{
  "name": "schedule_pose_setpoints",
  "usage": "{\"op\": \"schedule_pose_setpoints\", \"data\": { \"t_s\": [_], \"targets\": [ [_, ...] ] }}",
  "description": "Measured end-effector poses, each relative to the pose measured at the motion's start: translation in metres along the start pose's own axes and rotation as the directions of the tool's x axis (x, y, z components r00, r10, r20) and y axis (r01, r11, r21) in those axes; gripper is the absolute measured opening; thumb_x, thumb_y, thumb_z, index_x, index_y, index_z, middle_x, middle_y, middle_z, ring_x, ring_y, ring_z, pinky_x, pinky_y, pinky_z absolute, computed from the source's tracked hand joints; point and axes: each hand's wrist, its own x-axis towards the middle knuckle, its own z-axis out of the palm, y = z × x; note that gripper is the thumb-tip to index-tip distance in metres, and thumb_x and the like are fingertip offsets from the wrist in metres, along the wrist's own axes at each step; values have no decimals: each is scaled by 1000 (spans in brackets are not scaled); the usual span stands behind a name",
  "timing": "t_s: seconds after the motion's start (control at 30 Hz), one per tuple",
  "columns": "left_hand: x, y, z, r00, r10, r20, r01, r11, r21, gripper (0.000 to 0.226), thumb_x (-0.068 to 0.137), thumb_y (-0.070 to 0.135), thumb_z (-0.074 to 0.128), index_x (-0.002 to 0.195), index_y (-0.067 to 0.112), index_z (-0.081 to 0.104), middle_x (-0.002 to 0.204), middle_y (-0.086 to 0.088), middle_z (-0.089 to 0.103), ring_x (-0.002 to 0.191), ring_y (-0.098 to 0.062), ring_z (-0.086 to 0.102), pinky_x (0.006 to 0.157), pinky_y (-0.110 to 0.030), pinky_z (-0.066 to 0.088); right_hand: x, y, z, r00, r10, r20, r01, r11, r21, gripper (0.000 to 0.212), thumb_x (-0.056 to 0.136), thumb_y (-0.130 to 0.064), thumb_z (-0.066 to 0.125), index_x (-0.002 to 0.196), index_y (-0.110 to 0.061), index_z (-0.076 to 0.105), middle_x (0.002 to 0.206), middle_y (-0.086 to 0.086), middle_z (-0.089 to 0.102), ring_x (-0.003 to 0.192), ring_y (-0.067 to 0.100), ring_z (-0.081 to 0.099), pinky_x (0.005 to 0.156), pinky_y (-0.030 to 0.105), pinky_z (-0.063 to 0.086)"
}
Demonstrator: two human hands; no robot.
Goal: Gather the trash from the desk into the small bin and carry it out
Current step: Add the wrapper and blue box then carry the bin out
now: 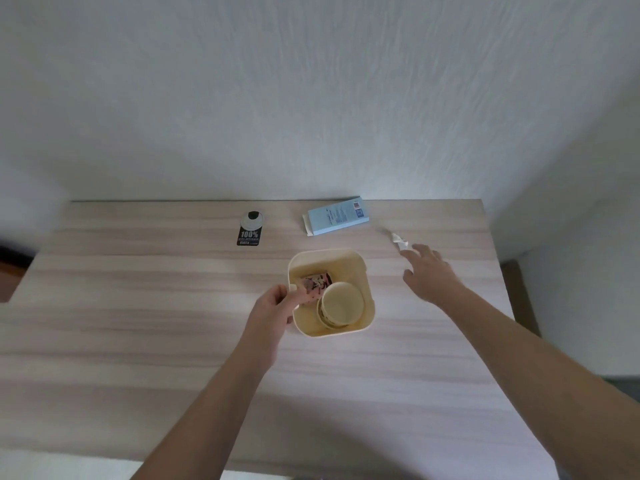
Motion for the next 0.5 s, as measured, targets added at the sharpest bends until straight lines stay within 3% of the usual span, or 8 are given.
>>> {"op": "schedule_pose_setpoints", "data": {
  "t_s": [0.13, 0.33, 0.5],
  "targets": [
    [3, -5, 4, 998, -5, -62, 5, 1000, -7, 74, 58, 52, 71, 99, -8, 58, 84, -8, 59, 78, -19, 51, 69, -30, 40, 28, 8, 12, 996, 2, 88, 3, 998, -59, 55, 95, -27, 47, 148, -24, 32, 159, 8, 16, 140, 33, 24, 110, 48, 31],
    [0, -11, 8, 992, -47, -120, 44, 999, -25, 56, 69, 39, 70, 98, -7, 60, 81, -8, 63, 75, -20, 55, 70, -33, 45, 56, 8, 24, 989, 20, 147, -10, 998, -65, 56, 97, -13, 39, 150, -26, 26, 163, 4, 3, 147, 30, 7, 114, 51, 24],
    [-3, -10, 8, 989, -50, -141, 48, 999, -21, 61, 65, 42, 71, 99, -8, 61, 80, -8, 64, 75, -20, 56, 72, -36, 46, 64, 11, 30, 992, -30, 121, 40, 996, -86, 85, 87, 10, 42, 153, -32, 12, 164, 0, -8, 148, 30, 4, 113, 49, 28]
  ]
}}
